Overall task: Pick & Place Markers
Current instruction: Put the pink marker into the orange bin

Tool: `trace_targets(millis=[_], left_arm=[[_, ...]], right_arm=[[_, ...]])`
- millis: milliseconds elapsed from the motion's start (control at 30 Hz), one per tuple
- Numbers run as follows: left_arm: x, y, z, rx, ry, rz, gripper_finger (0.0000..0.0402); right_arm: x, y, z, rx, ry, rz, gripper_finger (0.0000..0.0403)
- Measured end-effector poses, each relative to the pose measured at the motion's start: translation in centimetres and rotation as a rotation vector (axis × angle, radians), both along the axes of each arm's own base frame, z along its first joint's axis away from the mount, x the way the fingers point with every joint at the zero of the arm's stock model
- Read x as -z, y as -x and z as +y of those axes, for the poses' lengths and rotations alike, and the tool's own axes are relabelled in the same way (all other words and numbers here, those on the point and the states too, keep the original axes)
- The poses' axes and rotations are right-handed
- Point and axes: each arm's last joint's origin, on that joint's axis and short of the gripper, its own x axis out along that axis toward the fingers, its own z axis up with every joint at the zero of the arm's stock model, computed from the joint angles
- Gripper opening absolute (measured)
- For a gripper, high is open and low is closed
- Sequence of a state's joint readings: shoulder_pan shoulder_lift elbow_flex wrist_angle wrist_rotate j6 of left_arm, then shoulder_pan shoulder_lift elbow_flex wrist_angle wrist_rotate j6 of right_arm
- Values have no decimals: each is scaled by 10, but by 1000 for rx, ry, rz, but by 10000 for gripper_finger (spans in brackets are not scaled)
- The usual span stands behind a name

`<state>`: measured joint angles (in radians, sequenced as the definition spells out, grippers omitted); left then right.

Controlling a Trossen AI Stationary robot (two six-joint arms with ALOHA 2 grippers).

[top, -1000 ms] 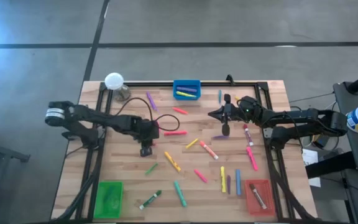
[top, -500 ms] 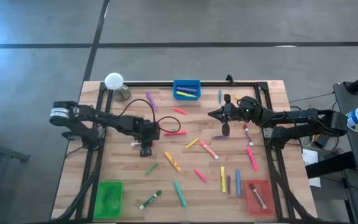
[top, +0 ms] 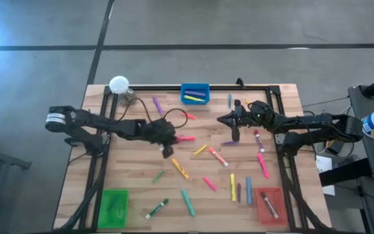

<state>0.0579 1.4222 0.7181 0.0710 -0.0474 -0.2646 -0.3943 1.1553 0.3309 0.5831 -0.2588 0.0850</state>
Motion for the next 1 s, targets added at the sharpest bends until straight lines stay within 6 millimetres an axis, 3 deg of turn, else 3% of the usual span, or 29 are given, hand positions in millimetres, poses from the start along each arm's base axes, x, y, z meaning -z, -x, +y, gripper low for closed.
trace_targets(millis=[267, 467, 700, 1000], left_arm=[[-20, -11, 0, 23, -63, -553, 53], [-25, -17, 0, 55, -115, -662, 53], [-26, -19, 0, 75, -121, -706, 53], [-26, -19, 1, 81, -163, -701, 53]], right_arm=[[8, -24, 34, -93, -13, -57, 89], [13, -48, 48, -97, -43, -147, 143], [11, -83, 48, -115, -49, -225, 194], [7, -120, 51, -151, -39, -256, 199]])
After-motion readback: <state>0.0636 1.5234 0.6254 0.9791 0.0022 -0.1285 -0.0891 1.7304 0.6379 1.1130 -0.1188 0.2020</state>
